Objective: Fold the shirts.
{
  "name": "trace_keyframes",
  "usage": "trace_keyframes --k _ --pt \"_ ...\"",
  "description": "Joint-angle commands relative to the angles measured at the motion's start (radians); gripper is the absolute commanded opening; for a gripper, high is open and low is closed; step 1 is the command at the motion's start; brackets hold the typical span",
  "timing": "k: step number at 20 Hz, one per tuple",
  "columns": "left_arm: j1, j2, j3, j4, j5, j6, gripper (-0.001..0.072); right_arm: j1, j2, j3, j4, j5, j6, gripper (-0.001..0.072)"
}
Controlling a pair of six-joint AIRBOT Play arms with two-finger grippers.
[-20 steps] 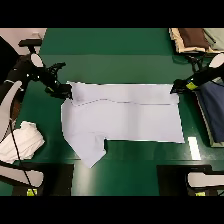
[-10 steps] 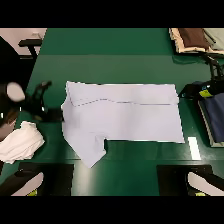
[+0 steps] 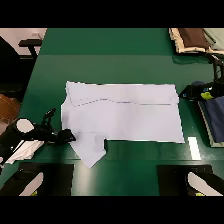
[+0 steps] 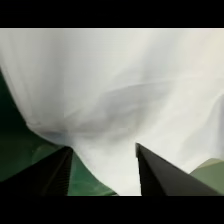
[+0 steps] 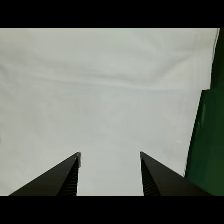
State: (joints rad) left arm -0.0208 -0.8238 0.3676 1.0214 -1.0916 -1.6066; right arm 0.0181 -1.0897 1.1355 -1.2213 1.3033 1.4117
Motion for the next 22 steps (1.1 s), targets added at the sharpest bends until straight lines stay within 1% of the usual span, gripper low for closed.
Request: trace_keyframes --k 1,2,3,4,6,9,10,11,13,14,16,17,19,20,21,22 --pt "0.001 0.003 -0.034 -0.082 0.081 0.025 0.0454 0.001 0.003 -0.001 0.0 -0.002 0.0 0.0434" --pt "0.001 0.003 -0.031 -0.092 0.076 0.033 0.0223 -0.002 0.003 -0.001 -0.002 0.004 0.0 0.0434" --pt "0.001 0.003 -0.021 -0.097 0.058 0.056 0.0045 -0.015 0.003 -0.001 -0.001 0.019 0.0 0.0434" --pt "0.001 0.005 -0.006 -0.095 0.034 0.074 0.0028 -0.039 0.003 -0.002 -0.003 0.049 -0.001 0.0434" --pt "0.001 0.006 0.048 -0.069 -0.03 0.088 0.0026 -0.113 0.003 -0.011 -0.021 0.118 -0.023 0.0434" --pt "0.001 0.006 0.13 -0.004 -0.121 0.09 0.0026 -0.285 0.003 -0.143 -0.062 0.21 -0.023 0.0442" --pt "0.001 0.006 0.146 0.003 -0.133 0.101 0.0026 -0.353 0.003 -0.221 -0.062 0.222 -0.024 0.0523" --pt "0.001 0.006 0.155 0.004 -0.131 0.108 0.0026 -0.414 0.003 -0.297 -0.061 0.215 -0.025 0.0582" --pt "0.001 0.006 0.164 0.004 -0.121 0.115 0.0026 -0.497 0.002 -0.439 -0.037 0.175 -0.032 0.0573" --pt "0.001 0.006 0.164 0.004 -0.119 0.115 0.0026 -0.514 0.003 -0.498 -0.007 0.149 -0.053 0.057" --pt "0.001 0.006 0.164 0.004 -0.121 0.122 0.0026 -0.506 0.003 -0.574 0.046 0.079 -0.059 0.0567" --pt "0.001 0.006 0.164 0.004 -0.121 0.122 0.0026 -0.486 0.002 -0.596 0.069 0.045 -0.059 0.0505" --pt "0.001 0.006 0.164 0.004 -0.113 0.123 0.0027 -0.43 -0.002 -0.607 0.082 0.003 -0.059 0.0498" --pt "0.001 0.006 0.164 0.004 -0.11 0.124 0.0027 -0.394 -0.012 -0.602 0.086 -0.001 -0.059 0.048" --pt "0.001 0.006 0.164 0.004 -0.109 0.132 0.0027 -0.364 -0.027 -0.591 0.086 0.0 -0.059 0.041" --pt "0.001 0.006 0.164 0.004 -0.117 0.151 0.0027 -0.335 -0.041 -0.575 0.085 0.005 -0.059 0.0307"
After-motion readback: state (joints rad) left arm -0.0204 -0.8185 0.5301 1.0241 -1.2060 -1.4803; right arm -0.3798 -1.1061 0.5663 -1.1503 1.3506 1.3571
